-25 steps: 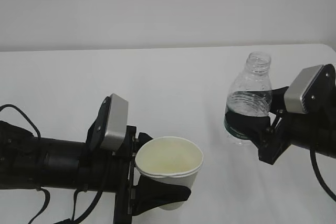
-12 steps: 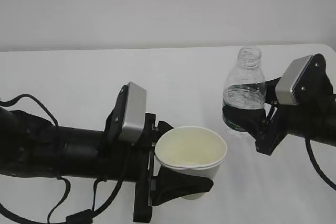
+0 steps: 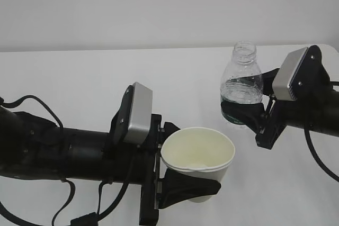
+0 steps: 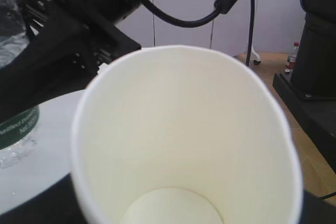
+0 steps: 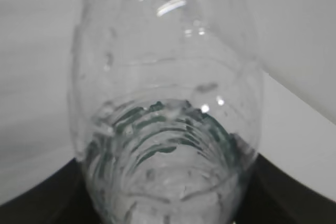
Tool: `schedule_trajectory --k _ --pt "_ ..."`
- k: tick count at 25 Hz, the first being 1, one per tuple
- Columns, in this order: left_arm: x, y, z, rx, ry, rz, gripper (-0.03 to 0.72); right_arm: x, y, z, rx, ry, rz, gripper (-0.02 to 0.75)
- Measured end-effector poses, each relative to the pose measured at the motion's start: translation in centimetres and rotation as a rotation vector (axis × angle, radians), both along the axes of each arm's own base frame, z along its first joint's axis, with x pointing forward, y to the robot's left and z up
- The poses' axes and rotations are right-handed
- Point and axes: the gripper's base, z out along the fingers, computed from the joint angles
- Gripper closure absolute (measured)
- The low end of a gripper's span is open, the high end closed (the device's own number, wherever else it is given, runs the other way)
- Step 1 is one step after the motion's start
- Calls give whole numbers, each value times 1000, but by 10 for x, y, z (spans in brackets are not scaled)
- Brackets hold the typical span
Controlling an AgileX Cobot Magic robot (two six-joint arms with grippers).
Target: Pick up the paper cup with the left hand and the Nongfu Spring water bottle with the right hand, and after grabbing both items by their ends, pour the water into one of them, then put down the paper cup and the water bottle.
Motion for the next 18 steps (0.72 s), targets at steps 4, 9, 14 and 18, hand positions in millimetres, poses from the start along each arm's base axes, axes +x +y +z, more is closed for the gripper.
schedule_trajectory --k 4,9,14,18 --pt "1 0 0 -1 3 6 253 4 1 4 -15 -25 27 264" --pt "2 0 -13 18 43 25 253 6 2 7 -44 -63 53 264" --pt "5 -1 -14 10 54 55 253 7 2 7 -85 -111 73 264" --pt "6 -1 -14 9 55 58 253 7 2 7 -111 -140 86 264"
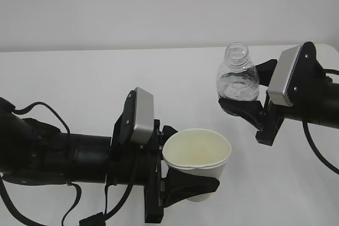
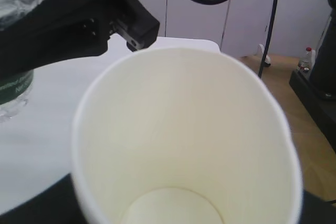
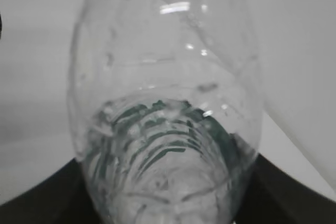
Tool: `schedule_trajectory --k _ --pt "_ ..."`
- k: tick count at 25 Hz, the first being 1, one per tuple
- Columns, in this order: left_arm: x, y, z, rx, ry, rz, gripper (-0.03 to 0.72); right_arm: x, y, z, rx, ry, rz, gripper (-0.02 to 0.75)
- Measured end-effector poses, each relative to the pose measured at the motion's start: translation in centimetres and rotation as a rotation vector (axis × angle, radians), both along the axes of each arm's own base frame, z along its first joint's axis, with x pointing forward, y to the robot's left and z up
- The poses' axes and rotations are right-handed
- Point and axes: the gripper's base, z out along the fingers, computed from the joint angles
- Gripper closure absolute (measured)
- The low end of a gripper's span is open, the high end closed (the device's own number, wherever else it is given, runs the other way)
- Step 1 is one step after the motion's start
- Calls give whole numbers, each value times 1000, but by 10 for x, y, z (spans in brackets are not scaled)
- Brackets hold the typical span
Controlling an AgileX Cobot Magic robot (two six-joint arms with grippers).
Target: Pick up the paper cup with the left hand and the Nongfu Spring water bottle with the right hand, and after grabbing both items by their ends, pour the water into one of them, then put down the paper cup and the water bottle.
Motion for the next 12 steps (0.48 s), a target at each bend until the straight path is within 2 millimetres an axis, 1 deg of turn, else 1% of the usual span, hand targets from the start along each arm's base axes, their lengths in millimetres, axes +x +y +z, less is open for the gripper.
schedule_trajectory --k 3,7,12 --pt "0 0 0 0 -2 0 253 0 2 0 -28 -33 21 264" --pt "0 0 0 0 -4 -1 253 -2 11 0 -76 -78 59 264" --pt "-1 0 0 2 -5 -7 253 -1 12 0 -124 -135 59 264"
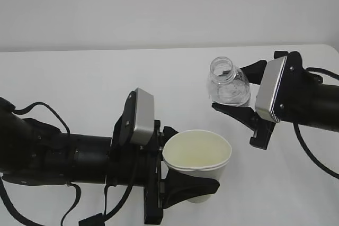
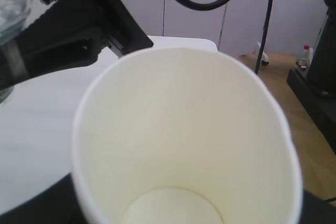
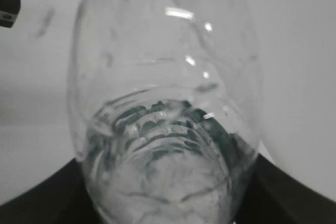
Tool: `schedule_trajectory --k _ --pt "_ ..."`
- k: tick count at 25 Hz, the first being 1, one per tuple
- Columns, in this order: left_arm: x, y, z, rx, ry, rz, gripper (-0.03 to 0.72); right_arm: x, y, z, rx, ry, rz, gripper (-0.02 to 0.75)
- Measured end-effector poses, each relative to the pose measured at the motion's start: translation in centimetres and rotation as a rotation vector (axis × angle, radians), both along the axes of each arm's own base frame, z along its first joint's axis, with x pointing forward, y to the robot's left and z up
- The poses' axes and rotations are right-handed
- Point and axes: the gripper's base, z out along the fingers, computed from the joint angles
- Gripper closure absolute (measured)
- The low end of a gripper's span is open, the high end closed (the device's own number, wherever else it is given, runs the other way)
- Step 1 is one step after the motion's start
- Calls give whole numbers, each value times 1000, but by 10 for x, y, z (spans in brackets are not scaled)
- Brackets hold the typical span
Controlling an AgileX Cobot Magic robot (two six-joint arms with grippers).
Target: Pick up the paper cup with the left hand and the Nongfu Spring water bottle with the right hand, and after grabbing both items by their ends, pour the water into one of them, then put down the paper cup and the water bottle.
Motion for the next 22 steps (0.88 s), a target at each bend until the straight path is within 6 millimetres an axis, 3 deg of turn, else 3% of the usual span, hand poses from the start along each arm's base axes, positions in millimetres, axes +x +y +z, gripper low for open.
schedule_trajectory --k 22 --pt "3 0 1 -9 -49 26 260 3 1 7 -55 -175 27 264"
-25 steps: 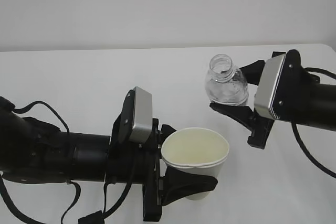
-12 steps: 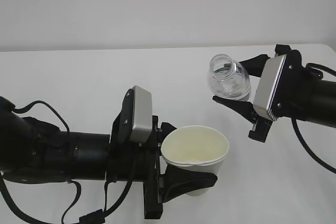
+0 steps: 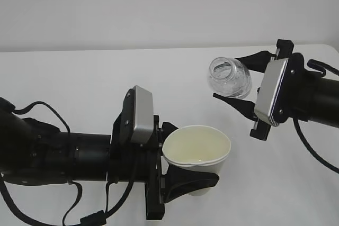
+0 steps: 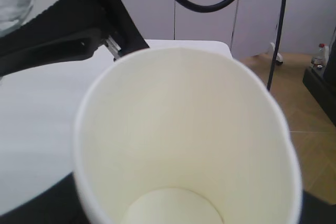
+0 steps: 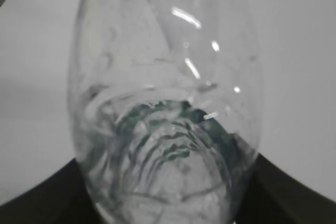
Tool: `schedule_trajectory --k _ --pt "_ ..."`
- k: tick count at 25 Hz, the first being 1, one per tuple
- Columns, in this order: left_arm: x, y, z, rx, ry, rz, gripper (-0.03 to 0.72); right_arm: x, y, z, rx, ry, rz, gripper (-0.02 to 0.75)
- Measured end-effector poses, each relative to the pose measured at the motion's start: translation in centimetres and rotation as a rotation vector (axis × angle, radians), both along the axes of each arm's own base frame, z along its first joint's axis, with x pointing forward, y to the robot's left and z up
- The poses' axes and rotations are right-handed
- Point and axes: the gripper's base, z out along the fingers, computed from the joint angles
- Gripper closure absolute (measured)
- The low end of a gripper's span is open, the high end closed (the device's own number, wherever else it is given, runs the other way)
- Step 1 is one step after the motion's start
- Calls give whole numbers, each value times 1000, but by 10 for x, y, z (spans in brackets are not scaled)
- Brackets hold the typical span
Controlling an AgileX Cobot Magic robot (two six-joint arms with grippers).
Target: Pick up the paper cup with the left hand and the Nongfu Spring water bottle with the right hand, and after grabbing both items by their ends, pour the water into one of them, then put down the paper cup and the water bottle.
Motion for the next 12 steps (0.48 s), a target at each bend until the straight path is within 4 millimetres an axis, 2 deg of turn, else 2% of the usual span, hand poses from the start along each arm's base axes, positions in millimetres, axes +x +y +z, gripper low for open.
schedule_trajectory --k 12 --pt "0 0 0 1 -8 -3 260 1 0 1 -60 -88 20 264"
